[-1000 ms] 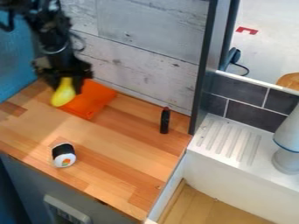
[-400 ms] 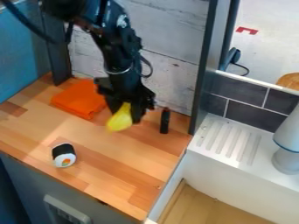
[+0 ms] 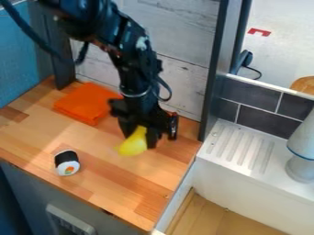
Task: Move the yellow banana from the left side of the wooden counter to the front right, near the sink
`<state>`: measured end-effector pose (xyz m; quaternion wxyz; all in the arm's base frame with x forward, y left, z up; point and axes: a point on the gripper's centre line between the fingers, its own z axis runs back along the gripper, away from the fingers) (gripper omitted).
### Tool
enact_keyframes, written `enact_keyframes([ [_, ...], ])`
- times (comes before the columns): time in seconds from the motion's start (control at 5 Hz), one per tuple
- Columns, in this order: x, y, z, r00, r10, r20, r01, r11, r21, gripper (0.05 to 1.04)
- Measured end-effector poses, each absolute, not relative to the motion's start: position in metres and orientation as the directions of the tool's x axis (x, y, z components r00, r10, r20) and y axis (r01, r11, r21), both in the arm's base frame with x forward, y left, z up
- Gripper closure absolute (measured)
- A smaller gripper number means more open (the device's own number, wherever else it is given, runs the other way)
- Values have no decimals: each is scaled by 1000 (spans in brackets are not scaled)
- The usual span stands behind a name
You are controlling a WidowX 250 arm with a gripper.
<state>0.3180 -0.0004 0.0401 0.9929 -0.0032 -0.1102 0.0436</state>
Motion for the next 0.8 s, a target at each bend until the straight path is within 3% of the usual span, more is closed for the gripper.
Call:
enact_keyframes([
  [0.2, 318, -9, 17, 987, 81, 142, -78, 997, -28, 475],
  [0.8, 299, -23, -7, 993, 81, 84, -78, 996, -44, 475],
])
